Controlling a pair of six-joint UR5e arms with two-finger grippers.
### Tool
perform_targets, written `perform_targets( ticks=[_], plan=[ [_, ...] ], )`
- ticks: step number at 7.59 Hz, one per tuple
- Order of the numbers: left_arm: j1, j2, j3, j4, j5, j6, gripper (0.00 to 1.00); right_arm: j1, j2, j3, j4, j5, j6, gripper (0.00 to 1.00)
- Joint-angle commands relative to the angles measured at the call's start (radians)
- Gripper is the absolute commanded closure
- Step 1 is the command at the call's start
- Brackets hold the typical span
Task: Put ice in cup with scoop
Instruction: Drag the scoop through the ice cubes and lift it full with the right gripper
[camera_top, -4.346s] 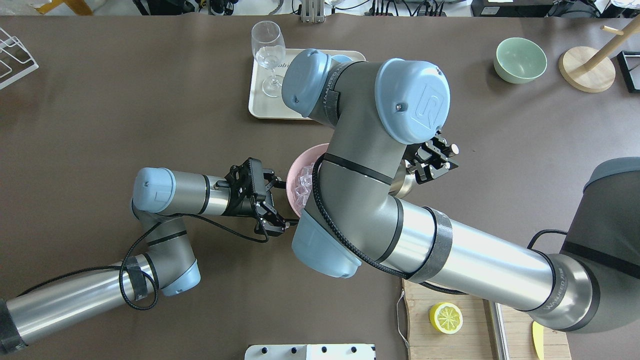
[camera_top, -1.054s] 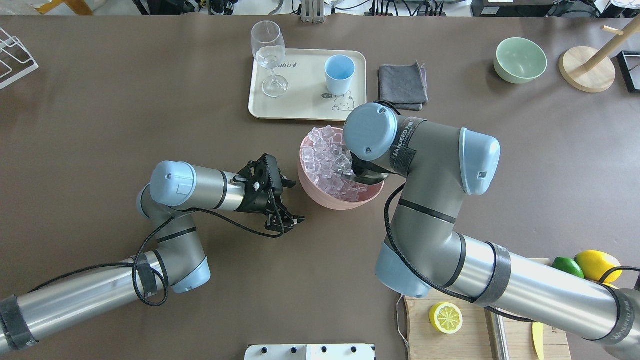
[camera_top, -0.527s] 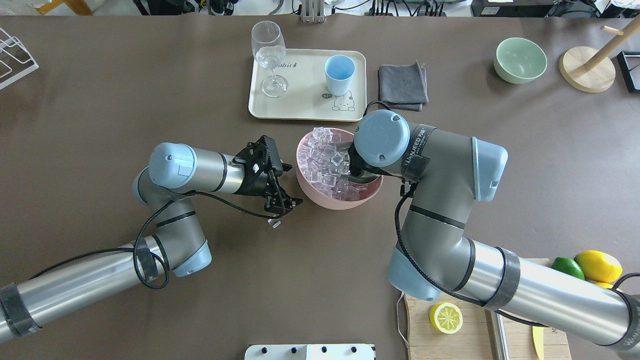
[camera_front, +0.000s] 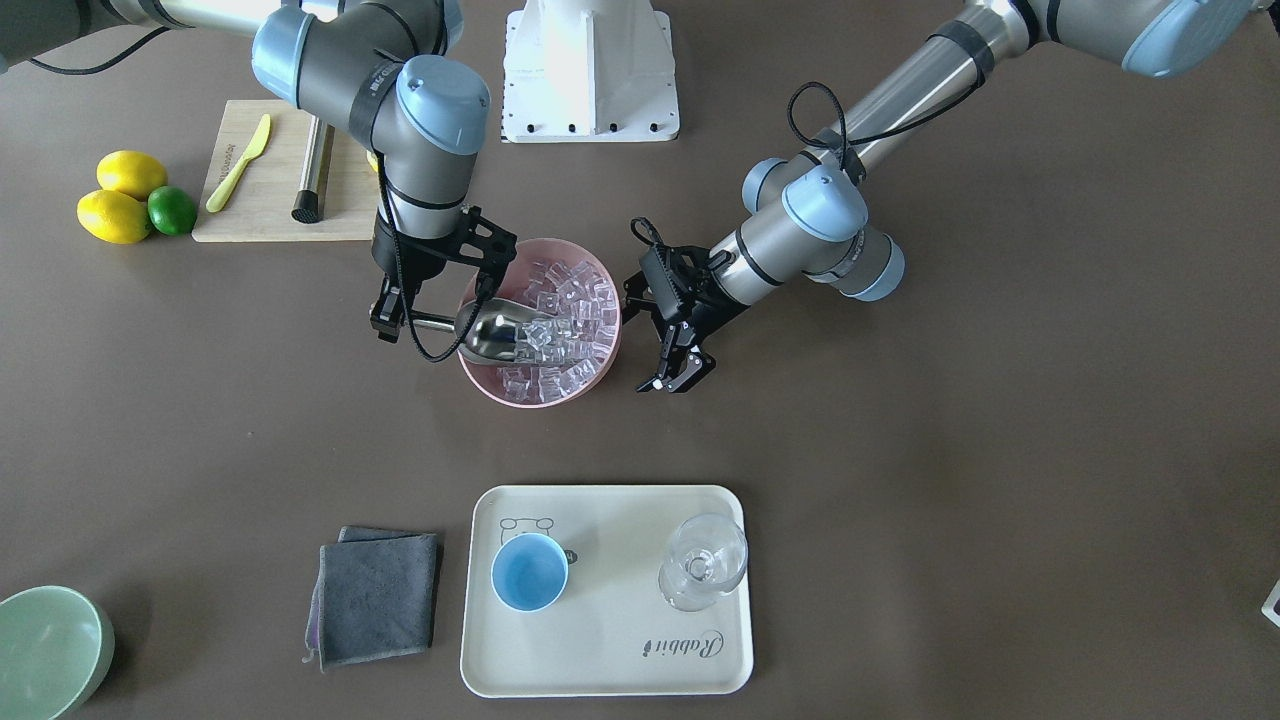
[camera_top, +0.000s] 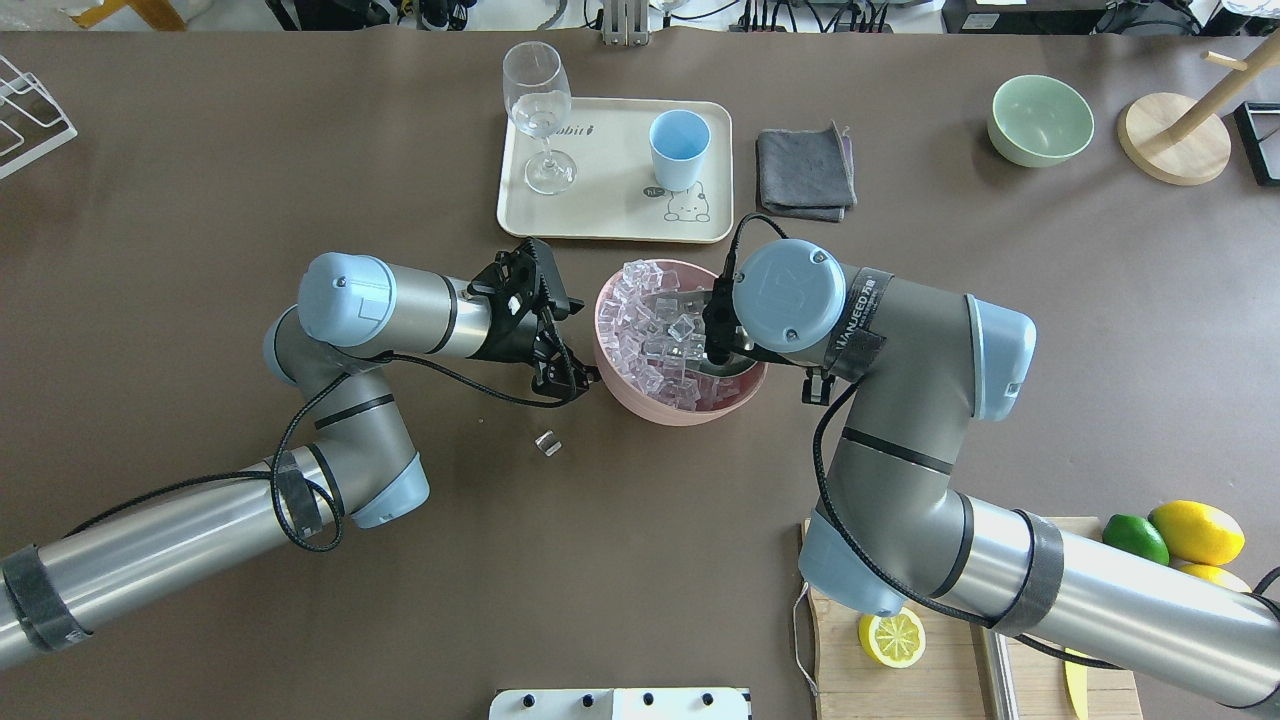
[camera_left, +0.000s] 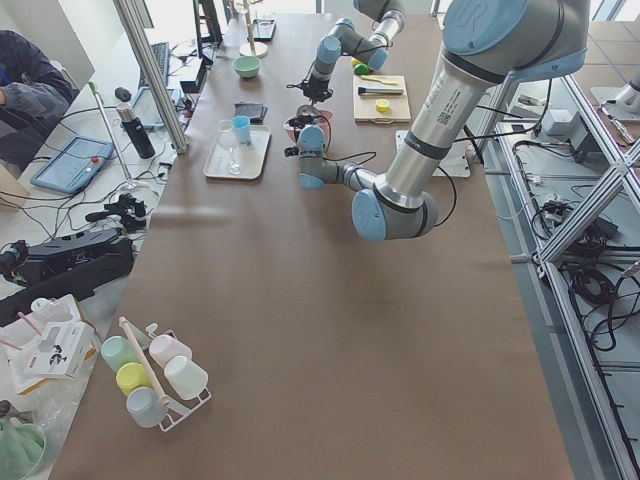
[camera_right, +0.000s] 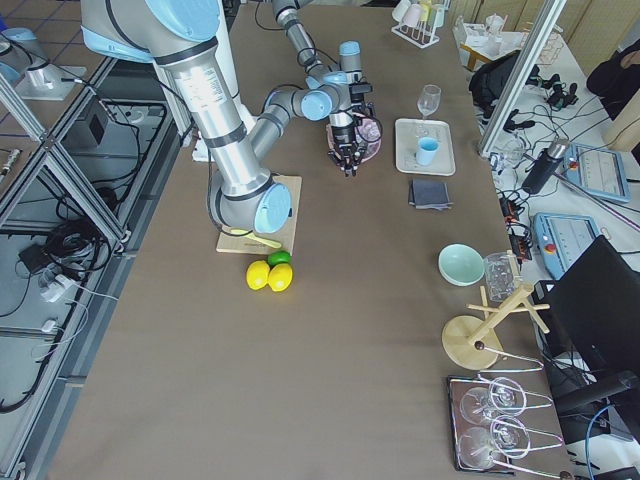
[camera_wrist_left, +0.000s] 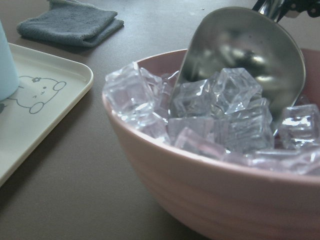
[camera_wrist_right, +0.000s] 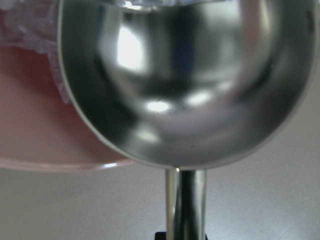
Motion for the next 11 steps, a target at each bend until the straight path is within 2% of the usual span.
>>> perform_targets(
  ticks=[1,5,9,11],
  plan=[
    [0.0,-0.006,-0.001,0.007,-0.001,0.0,0.02,-0.005,-0.037,0.035,0.051,0.01,-0.001,1.0],
    [0.002,-0.006,-0.002,0.008,-0.004,0.002,0.02,-0.005,-0.056,0.035,0.152,0.043,0.0,1.0],
    [0.002,-0.004,-0.004,0.007,-0.005,0.0,0.02,-0.003,-0.057,0.038,0.174,0.068,-0.001,1.0],
    [0.002,-0.004,-0.005,0.008,-0.005,0.0,0.02,0.009,-0.093,0.067,0.174,0.086,-0.015,1.0]
  ],
)
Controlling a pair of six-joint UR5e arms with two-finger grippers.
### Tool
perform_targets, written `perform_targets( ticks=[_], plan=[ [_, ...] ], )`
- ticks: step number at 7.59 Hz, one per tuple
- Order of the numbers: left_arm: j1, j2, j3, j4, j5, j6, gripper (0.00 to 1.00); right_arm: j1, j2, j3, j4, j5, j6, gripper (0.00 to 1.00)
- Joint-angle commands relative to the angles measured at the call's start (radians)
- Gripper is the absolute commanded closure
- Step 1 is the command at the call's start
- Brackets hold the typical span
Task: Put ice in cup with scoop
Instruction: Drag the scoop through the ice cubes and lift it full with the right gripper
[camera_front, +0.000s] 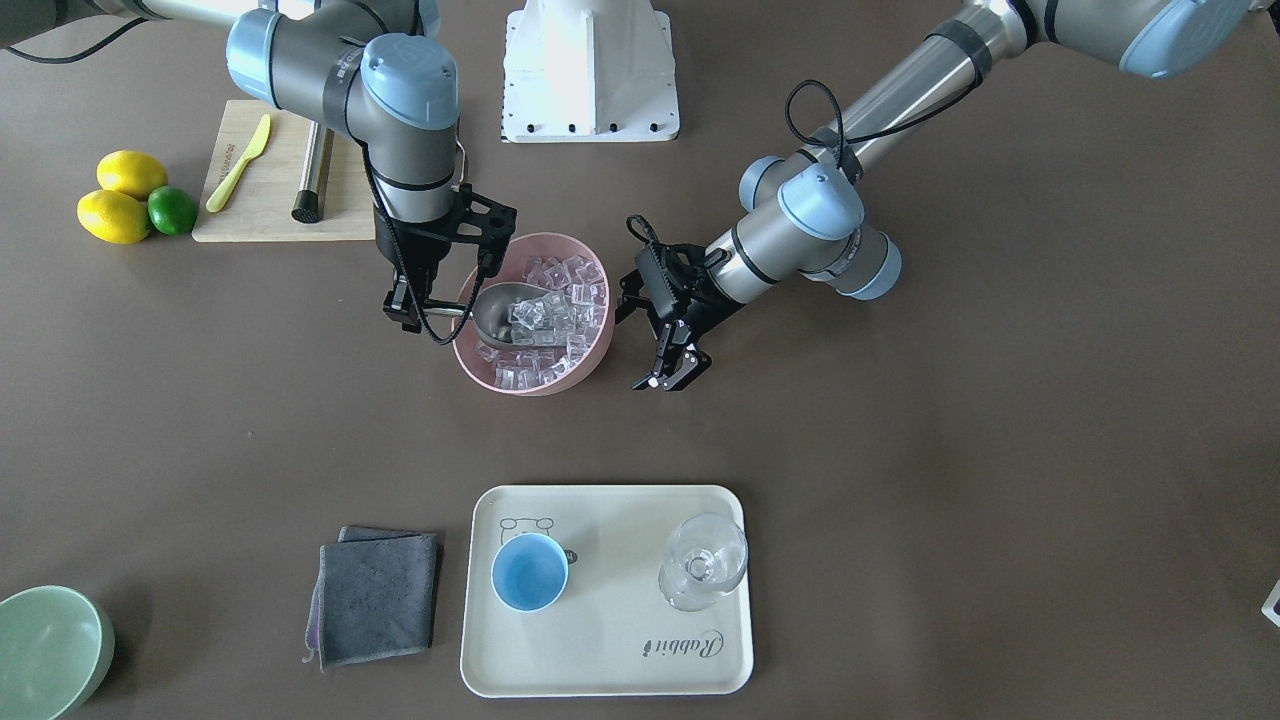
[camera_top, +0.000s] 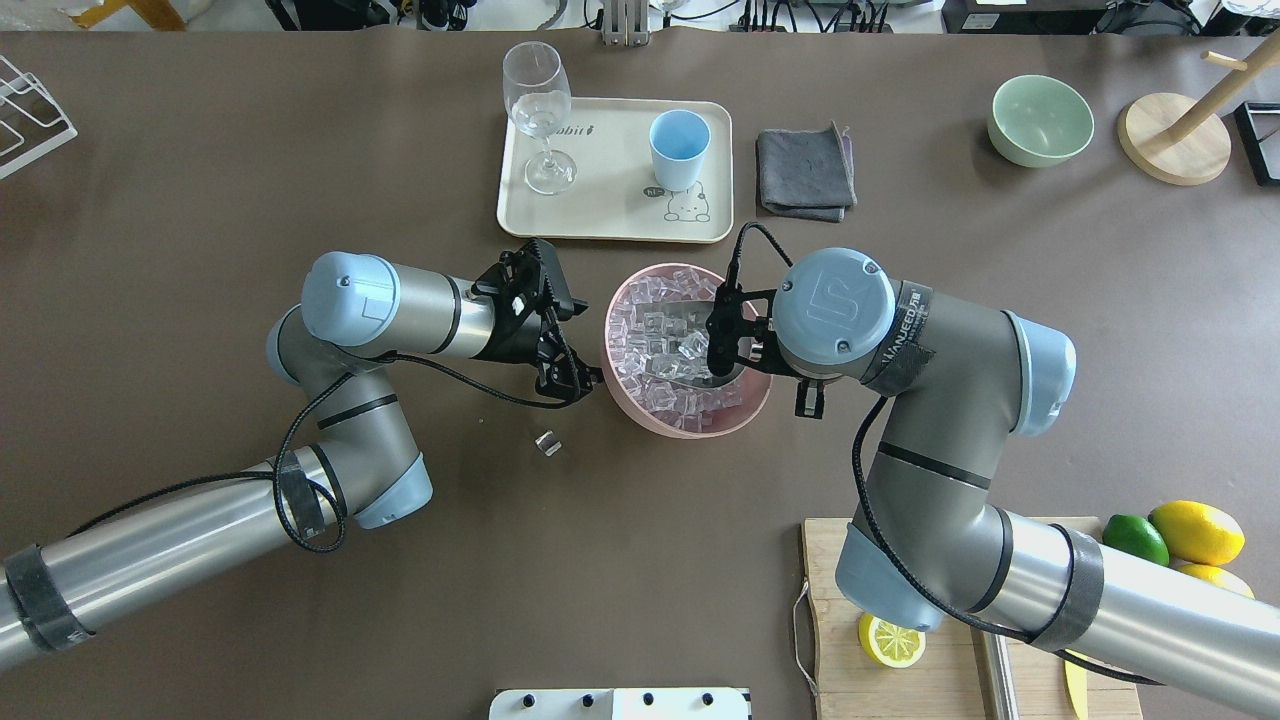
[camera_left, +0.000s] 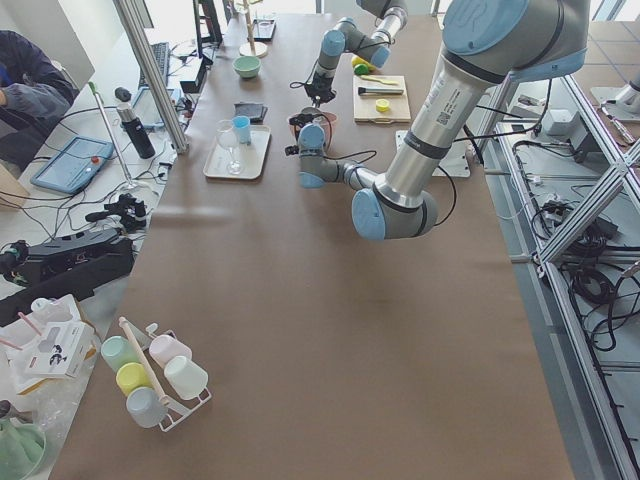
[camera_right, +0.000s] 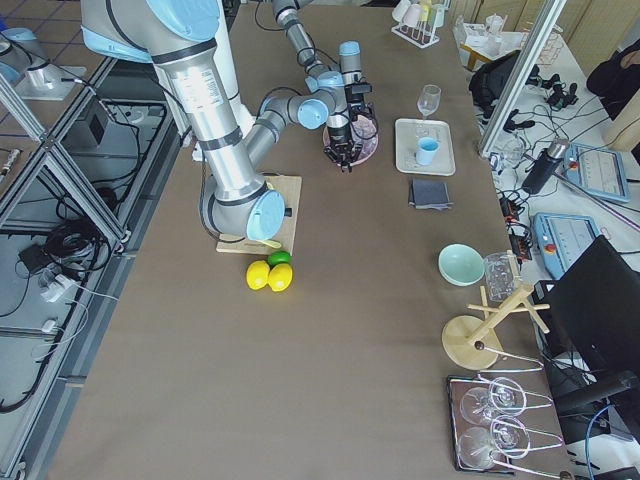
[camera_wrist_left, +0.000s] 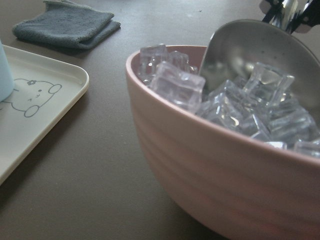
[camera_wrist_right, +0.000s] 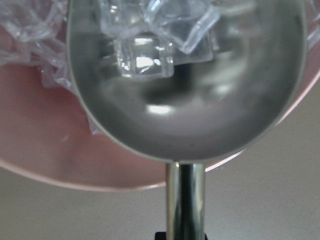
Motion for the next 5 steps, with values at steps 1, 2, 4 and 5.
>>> perform_targets(
  ticks=[1,2,4,5],
  plan=[
    [0.0,0.0,-0.001,0.0,-0.001,0.0,0.02,0.022,-0.046,0.043,0.001,0.036,-0.022,1.0],
    [0.0,0.0,-0.001,0.0,-0.001,0.0,0.02,0.028,-0.06,0.058,0.001,0.041,-0.026,1.0],
    [0.0,0.0,-0.001,0.002,-0.001,0.0,0.02,0.043,-0.083,0.09,0.003,0.055,-0.035,1.0],
    [0.0,0.0,-0.001,0.002,0.001,0.0,0.02,0.06,-0.086,0.094,0.003,0.07,-0.036,1.0]
  ],
)
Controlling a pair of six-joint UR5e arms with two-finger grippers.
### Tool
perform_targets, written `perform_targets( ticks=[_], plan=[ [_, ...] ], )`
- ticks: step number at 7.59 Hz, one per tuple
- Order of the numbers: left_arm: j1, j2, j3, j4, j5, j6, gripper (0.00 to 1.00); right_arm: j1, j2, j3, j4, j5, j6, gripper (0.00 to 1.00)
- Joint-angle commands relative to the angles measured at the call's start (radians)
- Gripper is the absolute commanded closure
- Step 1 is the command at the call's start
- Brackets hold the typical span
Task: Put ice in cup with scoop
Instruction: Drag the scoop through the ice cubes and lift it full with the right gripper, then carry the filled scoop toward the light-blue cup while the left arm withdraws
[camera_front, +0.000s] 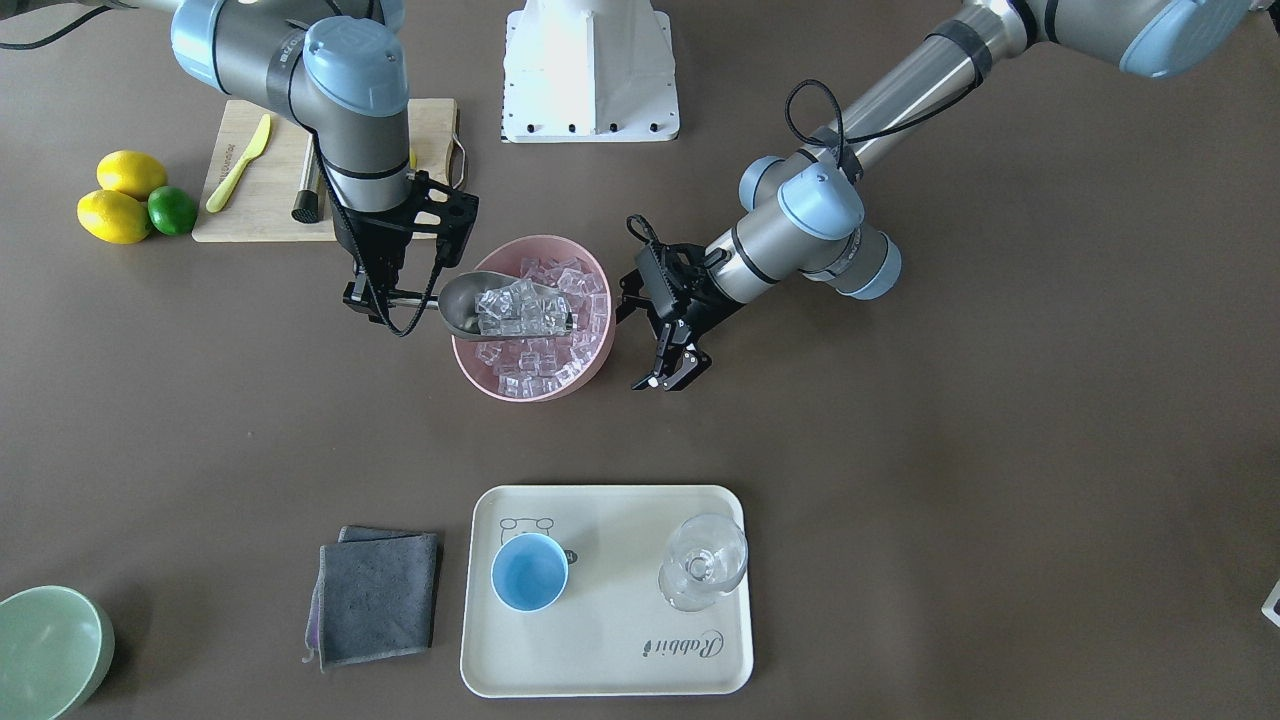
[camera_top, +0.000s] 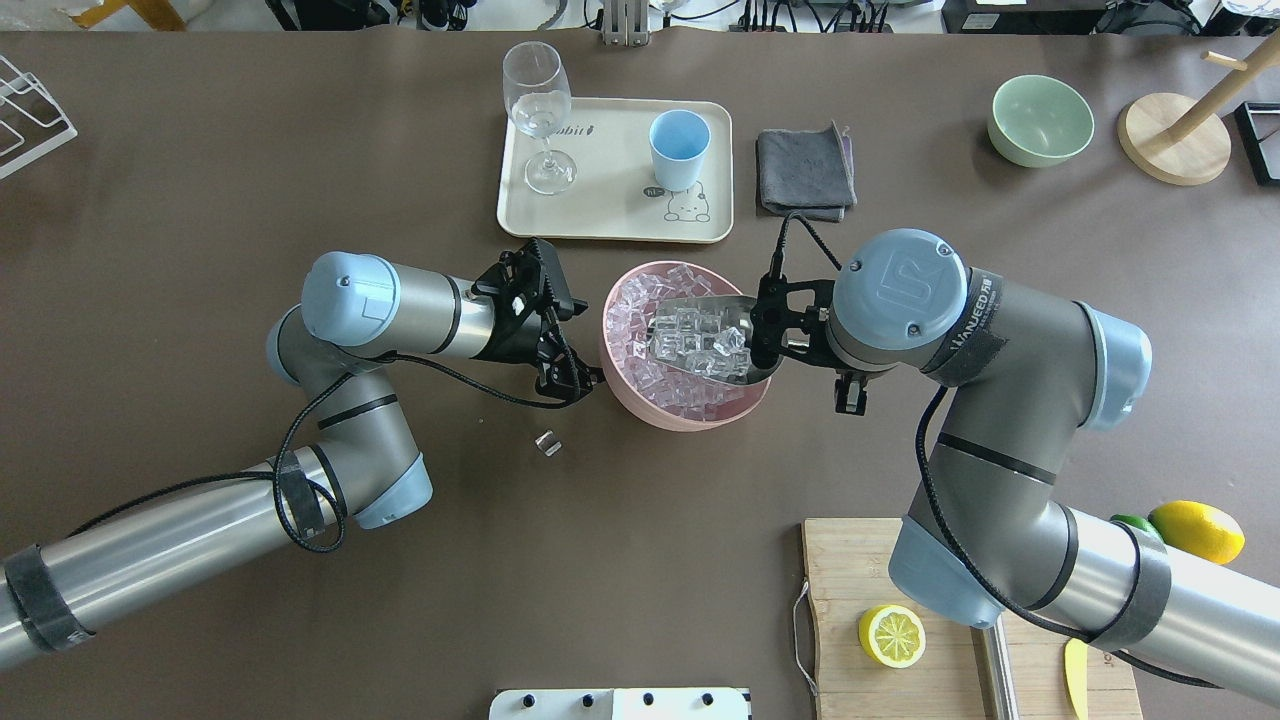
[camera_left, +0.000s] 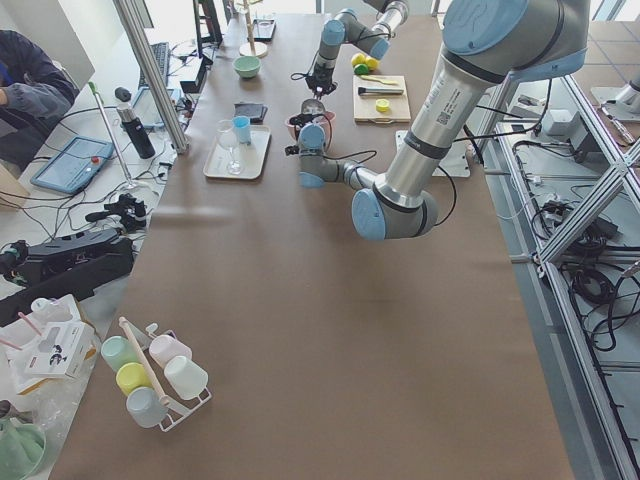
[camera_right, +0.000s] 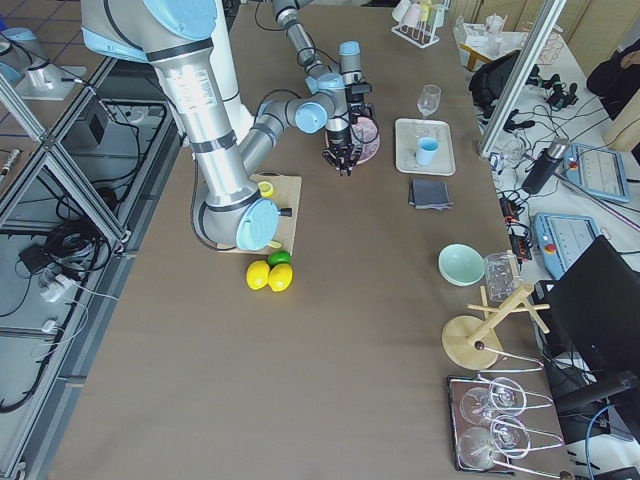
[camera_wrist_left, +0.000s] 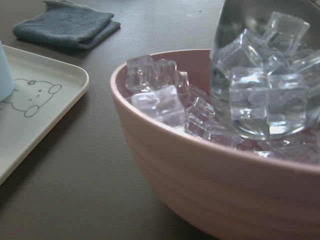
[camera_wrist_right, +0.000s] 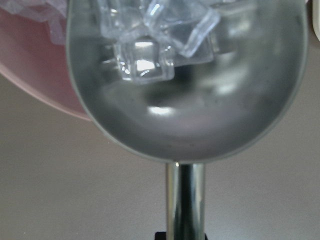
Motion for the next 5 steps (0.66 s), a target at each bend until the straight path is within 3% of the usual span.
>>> perform_targets(
  ticks=[1,5],
  plan=[
    [0.0,0.0,0.001,0.001,0.001,0.0,0.02,0.03,-0.017,0.021,0.0,0.025,-0.013,1.0],
    [0.0,0.0,0.0,0.002,-0.001,0.0,0.02,0.137,-0.028,0.035,0.005,0.149,-0.062,1.0]
  ],
)
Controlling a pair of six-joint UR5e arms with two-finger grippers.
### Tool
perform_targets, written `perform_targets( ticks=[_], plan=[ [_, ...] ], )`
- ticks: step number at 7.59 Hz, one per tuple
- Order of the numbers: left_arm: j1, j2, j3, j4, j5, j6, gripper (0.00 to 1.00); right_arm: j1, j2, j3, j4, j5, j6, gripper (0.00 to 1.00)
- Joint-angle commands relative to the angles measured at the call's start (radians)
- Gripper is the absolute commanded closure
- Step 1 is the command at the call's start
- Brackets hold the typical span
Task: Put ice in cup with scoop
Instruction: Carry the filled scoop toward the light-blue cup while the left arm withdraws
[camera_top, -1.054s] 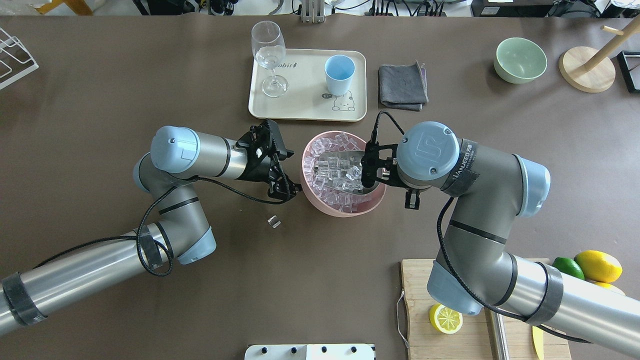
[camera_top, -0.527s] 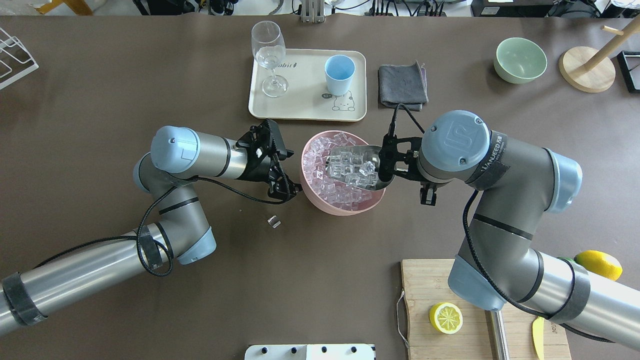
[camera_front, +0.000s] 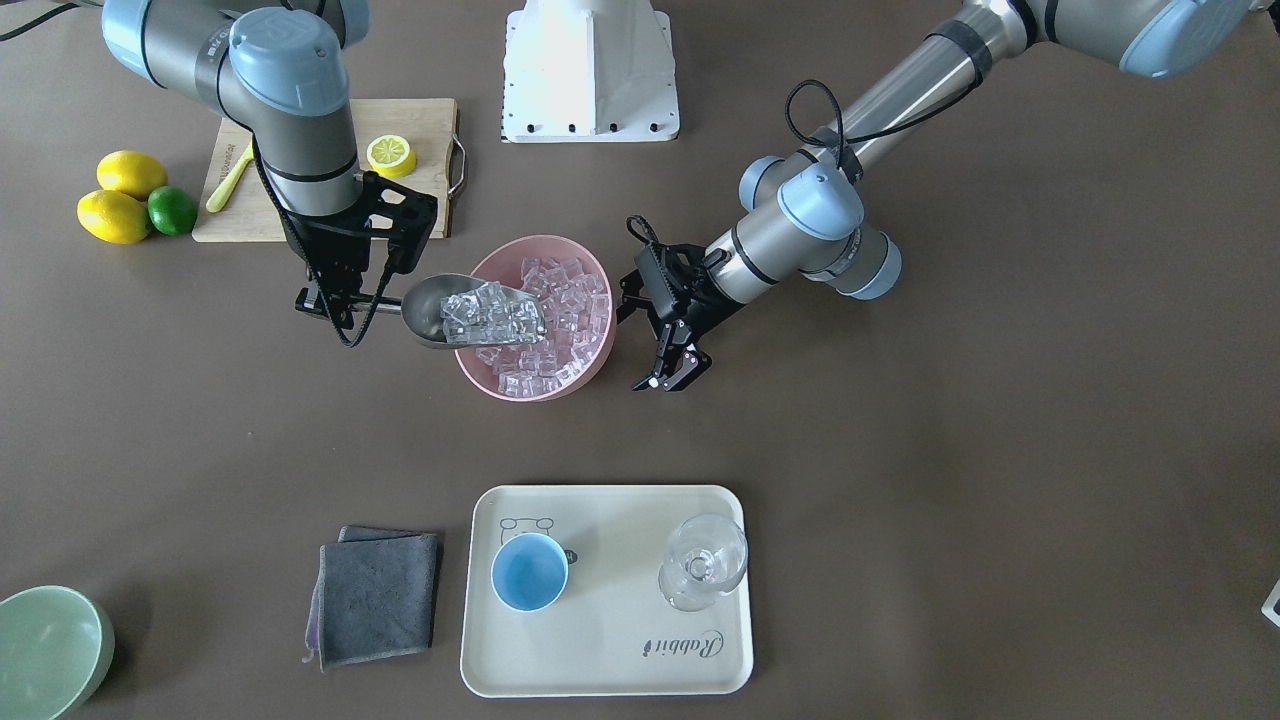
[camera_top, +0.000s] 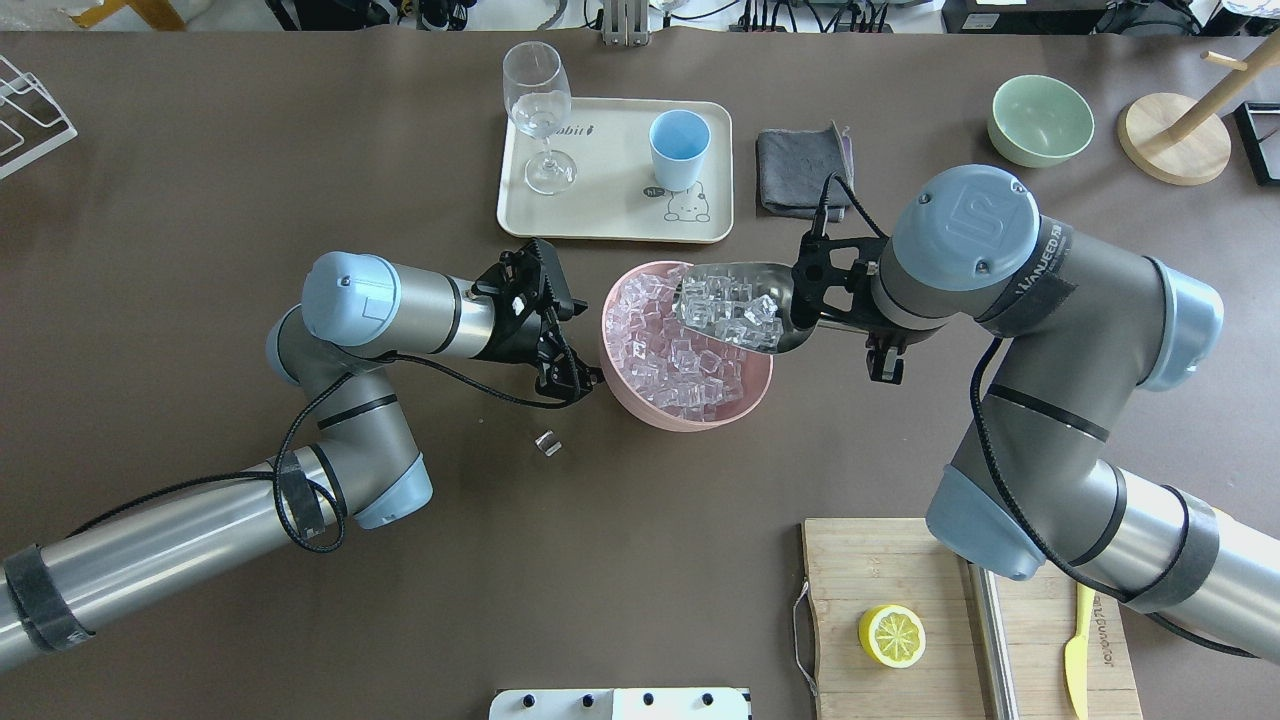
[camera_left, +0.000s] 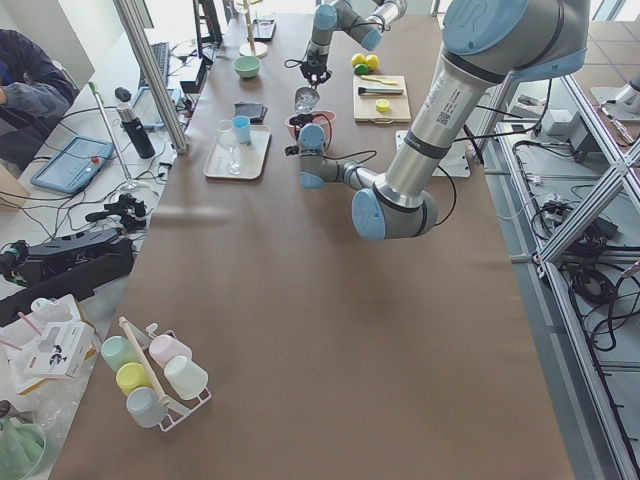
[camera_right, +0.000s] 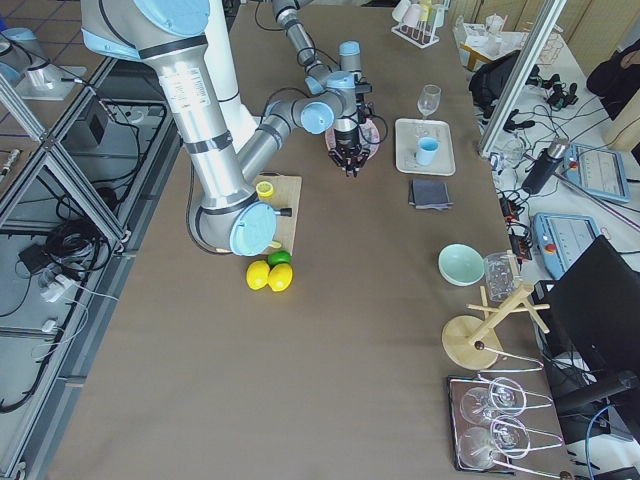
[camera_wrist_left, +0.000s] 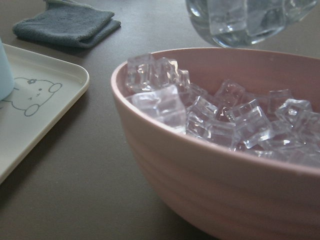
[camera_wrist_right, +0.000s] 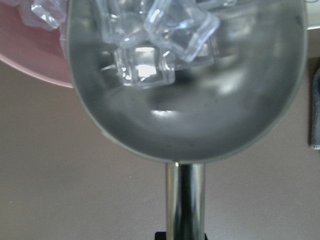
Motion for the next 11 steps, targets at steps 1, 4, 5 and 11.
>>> perform_targets(
  ticks=[1,4,5,11],
  plan=[
    [0.0,0.0,0.0,0.0,-0.001,0.0,0.02,0.053,0.0,0.004,0.042,0.088,-0.012,1.0],
    [0.0,0.055,-0.072,0.001,-0.004,0.0,0.02,0.059,0.024,0.022,0.045,0.13,0.014,1.0],
    [0.0,0.087,-0.124,0.019,-0.013,0.002,0.02,0.065,0.032,0.024,0.042,0.163,0.061,1.0],
    [-0.003,0.205,-0.306,0.11,-0.038,0.005,0.02,0.312,0.032,-0.132,-0.014,0.54,0.367,1.0]
  ],
)
